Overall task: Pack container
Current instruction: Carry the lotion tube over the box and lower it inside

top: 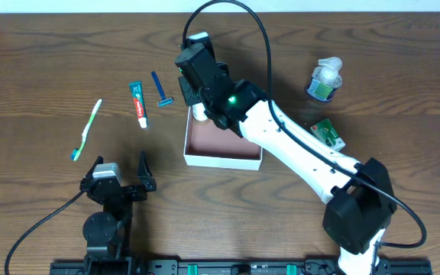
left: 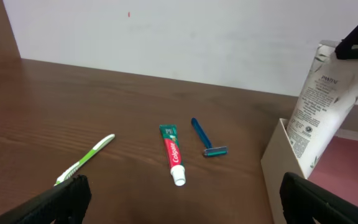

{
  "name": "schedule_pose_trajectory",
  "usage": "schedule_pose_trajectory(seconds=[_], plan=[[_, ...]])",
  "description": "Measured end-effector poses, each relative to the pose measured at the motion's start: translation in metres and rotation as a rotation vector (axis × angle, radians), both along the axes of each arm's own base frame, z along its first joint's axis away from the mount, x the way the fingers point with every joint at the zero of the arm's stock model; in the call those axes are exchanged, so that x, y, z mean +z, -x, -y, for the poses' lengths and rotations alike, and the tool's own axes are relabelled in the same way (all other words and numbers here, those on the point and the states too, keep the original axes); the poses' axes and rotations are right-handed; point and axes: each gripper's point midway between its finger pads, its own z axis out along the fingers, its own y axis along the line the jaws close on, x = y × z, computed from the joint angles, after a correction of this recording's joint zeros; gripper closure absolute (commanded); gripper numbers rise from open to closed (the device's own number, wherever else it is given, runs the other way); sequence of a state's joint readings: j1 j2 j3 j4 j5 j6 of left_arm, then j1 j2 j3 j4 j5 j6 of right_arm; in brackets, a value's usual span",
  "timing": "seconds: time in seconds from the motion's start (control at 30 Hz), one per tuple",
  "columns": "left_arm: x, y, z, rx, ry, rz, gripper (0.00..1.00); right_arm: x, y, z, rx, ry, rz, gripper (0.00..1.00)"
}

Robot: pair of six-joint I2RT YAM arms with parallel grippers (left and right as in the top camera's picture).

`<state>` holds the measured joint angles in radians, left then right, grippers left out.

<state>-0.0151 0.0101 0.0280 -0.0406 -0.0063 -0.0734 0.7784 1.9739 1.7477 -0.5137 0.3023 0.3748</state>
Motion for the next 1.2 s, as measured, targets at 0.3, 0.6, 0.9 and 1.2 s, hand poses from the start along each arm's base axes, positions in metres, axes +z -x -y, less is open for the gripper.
schedule_pose_trajectory(seconds=[0.3,0.6,0.9,1.2], plan=[[0.000,0.000,0.000,0.000,0.000,0.000,0.02,0.000,-0.005,0.006,-0.061,-0.006,0.012,0.99],[0.000,0.000,0.000,0.000,0.000,0.000,0.02,0.000,-0.003,0.001,-0.046,-0.020,0.009,0.98],[0.000,0.000,0.000,0.000,0.000,0.000,0.02,-0.003,0.007,-0.018,0.024,-0.042,-0.006,0.56],[0.000,0.000,0.000,0.000,0.000,0.000,0.02,-0.003,0.020,-0.033,0.063,-0.042,-0.010,0.56]])
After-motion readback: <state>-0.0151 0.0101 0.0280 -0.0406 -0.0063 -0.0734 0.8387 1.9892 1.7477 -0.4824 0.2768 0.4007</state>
